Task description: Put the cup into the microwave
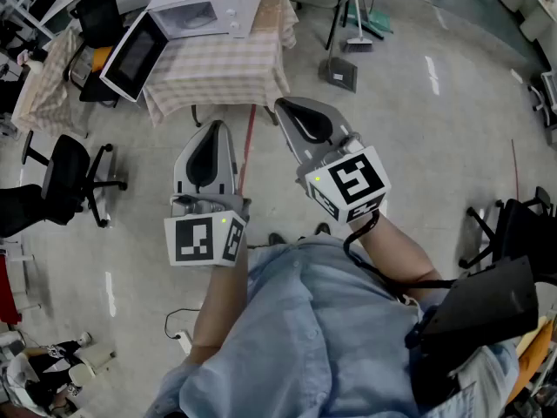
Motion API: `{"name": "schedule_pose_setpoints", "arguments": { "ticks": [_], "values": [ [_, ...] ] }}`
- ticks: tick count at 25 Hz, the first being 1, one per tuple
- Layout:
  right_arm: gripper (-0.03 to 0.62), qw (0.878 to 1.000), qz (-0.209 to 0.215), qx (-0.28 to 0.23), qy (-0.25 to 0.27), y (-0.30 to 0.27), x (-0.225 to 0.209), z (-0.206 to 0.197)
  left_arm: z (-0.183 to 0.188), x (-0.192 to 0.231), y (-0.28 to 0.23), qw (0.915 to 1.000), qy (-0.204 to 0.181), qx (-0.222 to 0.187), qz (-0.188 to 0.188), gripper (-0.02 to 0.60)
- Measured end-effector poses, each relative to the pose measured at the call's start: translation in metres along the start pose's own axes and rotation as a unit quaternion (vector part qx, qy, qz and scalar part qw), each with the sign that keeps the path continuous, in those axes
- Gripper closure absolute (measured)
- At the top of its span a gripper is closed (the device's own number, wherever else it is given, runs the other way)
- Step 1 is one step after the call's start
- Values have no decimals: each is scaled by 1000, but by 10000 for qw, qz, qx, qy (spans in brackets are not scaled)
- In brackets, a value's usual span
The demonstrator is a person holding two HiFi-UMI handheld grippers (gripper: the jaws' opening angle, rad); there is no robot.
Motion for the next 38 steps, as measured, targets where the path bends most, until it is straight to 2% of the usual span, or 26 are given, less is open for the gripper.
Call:
{"name": "schedule_pose_setpoints", "arguments": {
  "ticks": [12, 18, 25, 32, 38],
  "values": [
    [600, 9998, 92, -108, -140, 6, -18, -6, -4, -16, -16, 9999, -99, 56, -30, 577],
    [600, 9972, 468, -66, -582, 16, -37, -18, -9, -36, -28, 9997, -90, 224, -56, 577],
    [600, 9965, 459, -113, -696, 23, -62, -27, -13, -55, -41, 9994, -211, 254, -55, 577],
    [600, 9974, 436, -22, -571, -12, -63, -35, -23, -24, -61, 9997, -124, 181, -98, 577],
    [600, 9985, 286, 17, -466, -72, -64, -29, -20, 32, -93, 9997, -63, 50, -224, 577]
  ]
}}
Point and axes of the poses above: the fingertips, and each gripper's own axes: y backward along the fingers, x to its left, z out of its top, the point moved 9 cm from there along y, backward along the fingers, and after that the axes turned 1 degree about -y, right-handed, at the moved point
